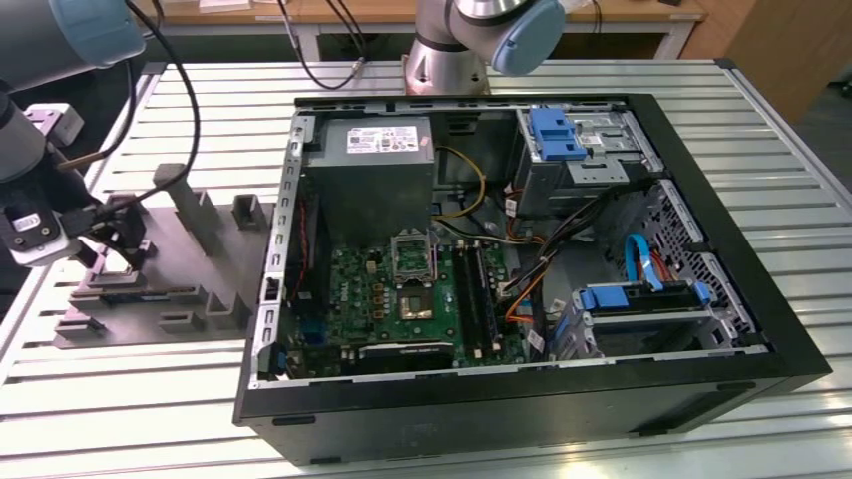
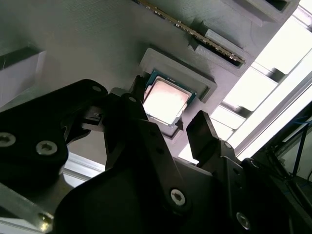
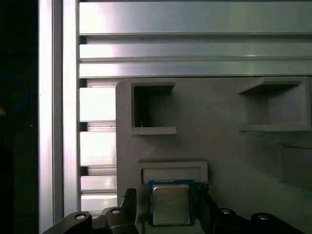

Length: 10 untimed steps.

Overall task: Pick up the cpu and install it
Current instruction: 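Pick up the cpu and move it towards the insertion slot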

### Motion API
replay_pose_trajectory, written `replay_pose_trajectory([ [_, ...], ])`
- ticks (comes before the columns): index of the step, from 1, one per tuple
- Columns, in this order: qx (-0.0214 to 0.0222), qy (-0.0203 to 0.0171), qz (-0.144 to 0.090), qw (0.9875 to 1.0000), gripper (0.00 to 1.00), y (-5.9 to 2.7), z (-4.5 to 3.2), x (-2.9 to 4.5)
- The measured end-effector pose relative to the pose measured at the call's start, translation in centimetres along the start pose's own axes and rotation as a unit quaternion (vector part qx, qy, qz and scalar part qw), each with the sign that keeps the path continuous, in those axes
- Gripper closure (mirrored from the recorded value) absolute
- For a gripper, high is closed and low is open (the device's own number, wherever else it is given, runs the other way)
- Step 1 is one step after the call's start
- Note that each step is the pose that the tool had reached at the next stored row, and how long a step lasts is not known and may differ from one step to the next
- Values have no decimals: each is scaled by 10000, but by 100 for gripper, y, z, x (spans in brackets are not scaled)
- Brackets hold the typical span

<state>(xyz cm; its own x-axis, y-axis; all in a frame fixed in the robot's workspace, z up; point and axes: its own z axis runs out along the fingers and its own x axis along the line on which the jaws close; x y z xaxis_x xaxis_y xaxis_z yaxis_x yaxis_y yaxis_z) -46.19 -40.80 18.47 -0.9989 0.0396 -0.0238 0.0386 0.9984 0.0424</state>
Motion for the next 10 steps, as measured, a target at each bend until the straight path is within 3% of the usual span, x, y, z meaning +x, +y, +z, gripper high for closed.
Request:
replay_pose_trajectory([
  [10,0,1,0,10000,39,-2,41,1],
])
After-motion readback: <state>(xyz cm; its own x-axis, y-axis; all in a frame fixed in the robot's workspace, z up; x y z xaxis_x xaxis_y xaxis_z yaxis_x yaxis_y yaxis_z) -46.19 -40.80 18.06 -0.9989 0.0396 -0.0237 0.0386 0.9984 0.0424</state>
